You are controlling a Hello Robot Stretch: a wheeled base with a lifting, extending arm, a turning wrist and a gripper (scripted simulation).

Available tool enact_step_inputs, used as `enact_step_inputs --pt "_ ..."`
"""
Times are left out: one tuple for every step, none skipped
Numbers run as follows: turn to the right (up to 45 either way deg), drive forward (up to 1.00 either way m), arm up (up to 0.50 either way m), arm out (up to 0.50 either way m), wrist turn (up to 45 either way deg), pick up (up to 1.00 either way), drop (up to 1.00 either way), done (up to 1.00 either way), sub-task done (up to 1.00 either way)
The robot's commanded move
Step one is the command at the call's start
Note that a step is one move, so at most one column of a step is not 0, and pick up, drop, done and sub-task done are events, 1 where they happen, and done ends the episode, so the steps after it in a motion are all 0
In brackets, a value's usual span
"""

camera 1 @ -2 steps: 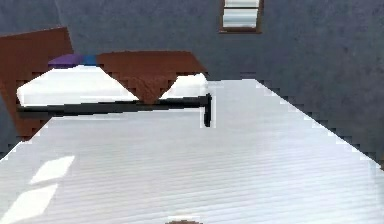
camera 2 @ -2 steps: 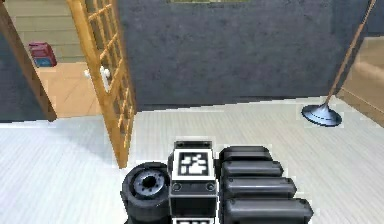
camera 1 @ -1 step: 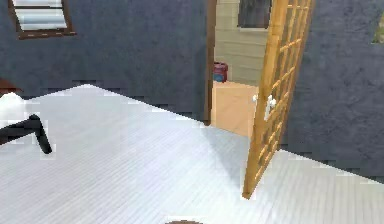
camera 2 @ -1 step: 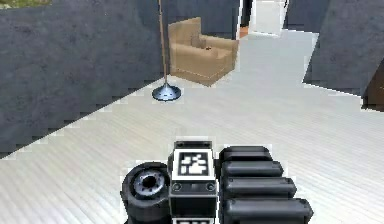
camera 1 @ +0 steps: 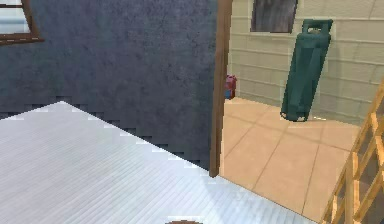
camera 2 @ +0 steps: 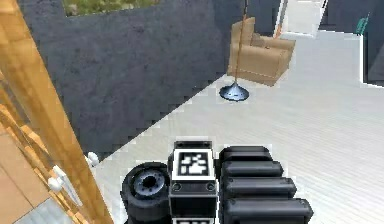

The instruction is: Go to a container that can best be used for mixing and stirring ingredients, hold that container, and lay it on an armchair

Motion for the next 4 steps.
enact_step_inputs --pt "3.0 0.0 0.0 0.0 0.0 0.0 0.0 0.0 0.0" --pt "-45.0 0.0 0.0 0.0 0.0 0.0 0.0 0.0 0.0" --pt "-45.0 0.0 0.0 0.0 0.0 0.0 0.0 0.0 0.0" --pt "-45.0 0.0 0.0 0.0 0.0 0.0 0.0 0.0 0.0"
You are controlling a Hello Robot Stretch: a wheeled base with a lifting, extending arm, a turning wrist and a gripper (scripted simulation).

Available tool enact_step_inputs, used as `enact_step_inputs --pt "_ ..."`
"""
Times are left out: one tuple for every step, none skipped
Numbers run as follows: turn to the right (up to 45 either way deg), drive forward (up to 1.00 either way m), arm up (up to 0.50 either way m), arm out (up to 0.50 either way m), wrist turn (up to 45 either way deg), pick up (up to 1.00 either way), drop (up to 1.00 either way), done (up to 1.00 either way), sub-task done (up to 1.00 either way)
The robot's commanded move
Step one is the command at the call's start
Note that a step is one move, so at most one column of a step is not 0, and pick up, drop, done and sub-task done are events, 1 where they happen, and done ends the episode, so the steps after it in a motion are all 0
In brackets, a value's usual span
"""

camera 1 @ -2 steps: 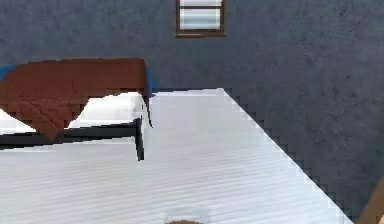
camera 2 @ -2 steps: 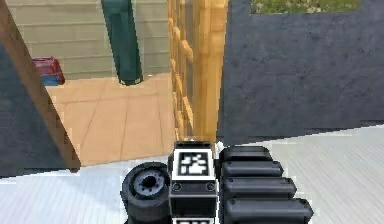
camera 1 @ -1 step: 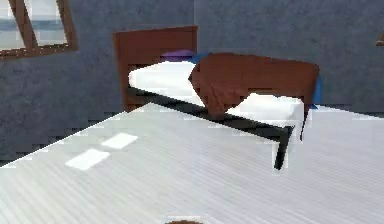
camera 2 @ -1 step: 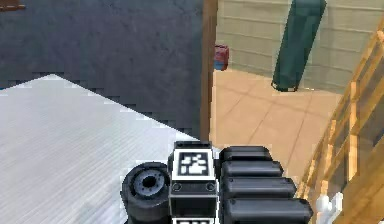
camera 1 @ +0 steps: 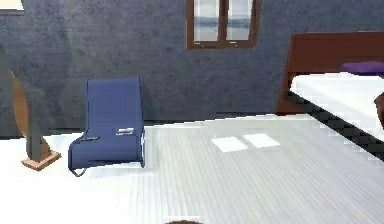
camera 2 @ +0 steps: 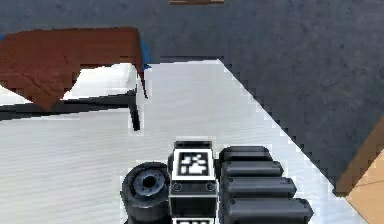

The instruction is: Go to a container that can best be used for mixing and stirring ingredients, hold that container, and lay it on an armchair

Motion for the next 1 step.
enact_step_inputs --pt "-9.0 0.0 0.0 0.0 0.0 0.0 0.0 0.0 0.0"
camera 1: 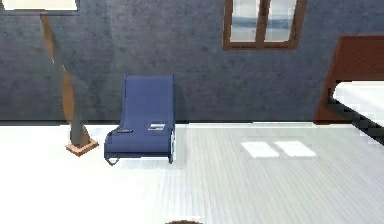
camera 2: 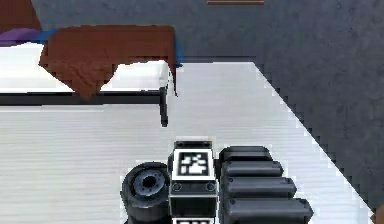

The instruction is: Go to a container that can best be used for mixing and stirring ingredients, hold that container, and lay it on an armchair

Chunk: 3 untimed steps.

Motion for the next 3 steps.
enact_step_inputs --pt "0.0 0.1 0.0 0.0 0.0 0.0 0.0 0.0 0.0" --pt "45.0 0.0 0.0 0.0 0.0 0.0 0.0 0.0 0.0" --pt "39.0 0.0 0.0 0.0 0.0 0.0 0.0 0.0 0.0"
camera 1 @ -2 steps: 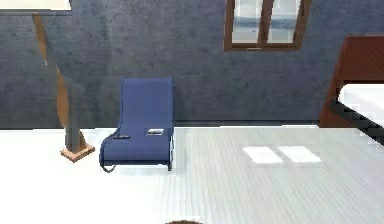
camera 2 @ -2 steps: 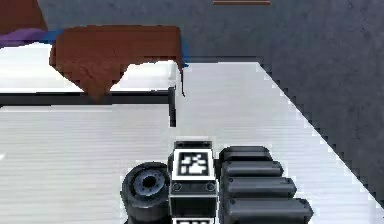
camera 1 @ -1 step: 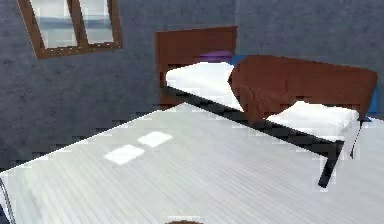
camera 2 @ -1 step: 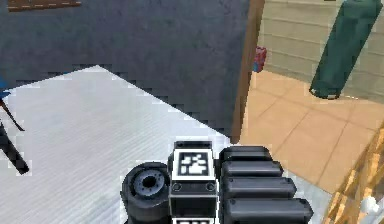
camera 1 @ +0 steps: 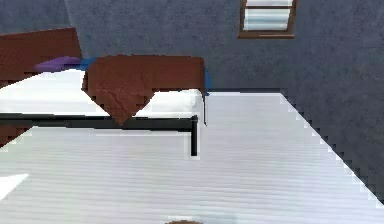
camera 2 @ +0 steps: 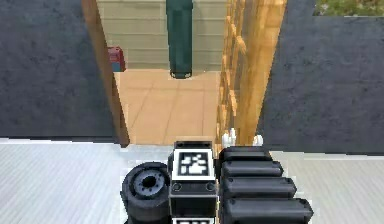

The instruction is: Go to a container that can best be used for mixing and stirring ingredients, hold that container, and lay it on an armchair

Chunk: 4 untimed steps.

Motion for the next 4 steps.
enact_step_inputs --pt "0.0 0.15 0.0 0.0 0.0 0.0 0.0 0.0 0.0" --pt "45.0 0.0 0.0 0.0 0.0 0.0 0.0 0.0 0.0" --pt "24.0 0.0 0.0 0.0 0.0 0.0 0.0 0.0 0.0" --pt "3.0 0.0 0.0 0.0 0.0 0.0 0.0 0.0 0.0"
